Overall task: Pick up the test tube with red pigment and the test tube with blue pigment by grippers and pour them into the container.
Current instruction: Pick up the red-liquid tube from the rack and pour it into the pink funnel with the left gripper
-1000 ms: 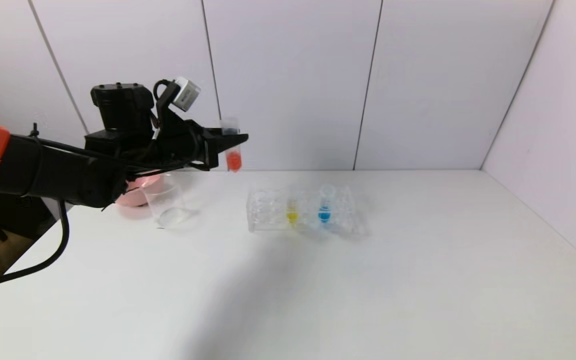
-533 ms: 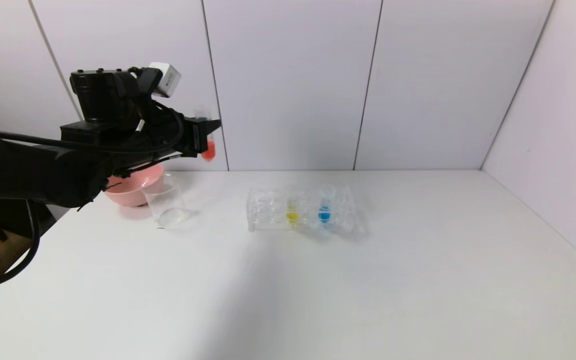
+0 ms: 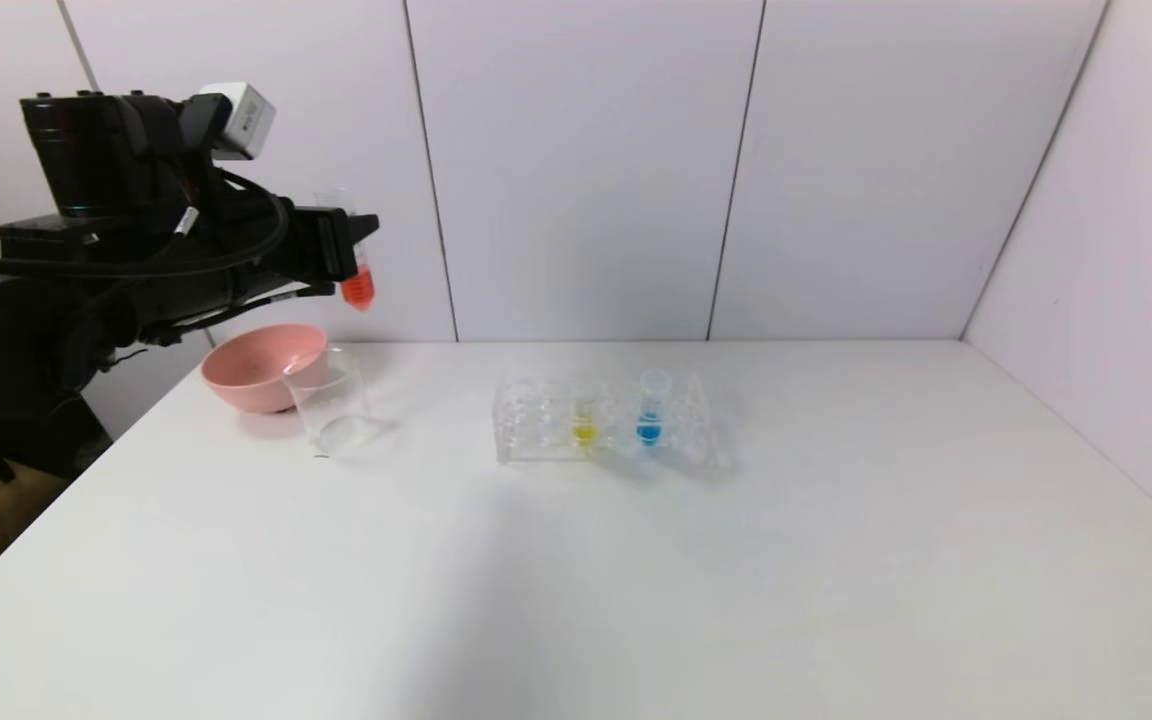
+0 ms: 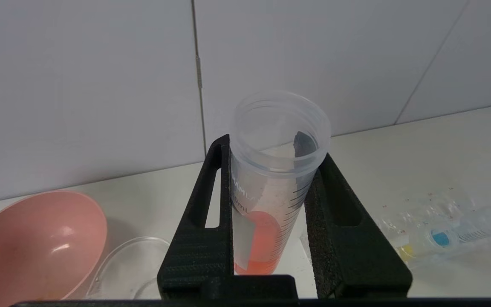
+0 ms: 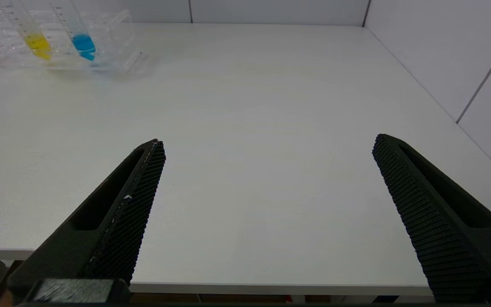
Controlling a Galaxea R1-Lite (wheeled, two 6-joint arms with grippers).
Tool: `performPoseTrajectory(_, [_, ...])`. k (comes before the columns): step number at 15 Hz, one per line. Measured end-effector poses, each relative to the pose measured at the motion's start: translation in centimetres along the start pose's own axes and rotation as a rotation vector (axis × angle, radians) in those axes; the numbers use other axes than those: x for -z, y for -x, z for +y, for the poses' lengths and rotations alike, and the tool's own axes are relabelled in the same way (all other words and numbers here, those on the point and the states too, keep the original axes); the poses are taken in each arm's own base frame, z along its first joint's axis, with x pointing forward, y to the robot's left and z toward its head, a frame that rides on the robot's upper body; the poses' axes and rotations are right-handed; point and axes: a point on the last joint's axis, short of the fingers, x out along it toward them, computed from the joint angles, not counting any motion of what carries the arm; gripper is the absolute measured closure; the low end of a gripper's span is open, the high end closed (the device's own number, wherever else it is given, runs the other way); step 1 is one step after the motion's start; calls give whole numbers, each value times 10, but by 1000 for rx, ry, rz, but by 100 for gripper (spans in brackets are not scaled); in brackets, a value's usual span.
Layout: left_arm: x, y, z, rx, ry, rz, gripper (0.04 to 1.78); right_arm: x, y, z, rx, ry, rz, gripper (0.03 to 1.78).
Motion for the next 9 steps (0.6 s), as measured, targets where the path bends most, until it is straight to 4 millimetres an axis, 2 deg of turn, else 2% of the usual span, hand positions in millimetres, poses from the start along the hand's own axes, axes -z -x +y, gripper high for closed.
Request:
performPoseTrajectory(4, [-10,15,27,-89,-5,-28,132,0,0,0,0,0,0,4])
performPoseTrajectory(9, [-13,25,58,-186,-8,-39,132,0,0,0,0,0,0,4])
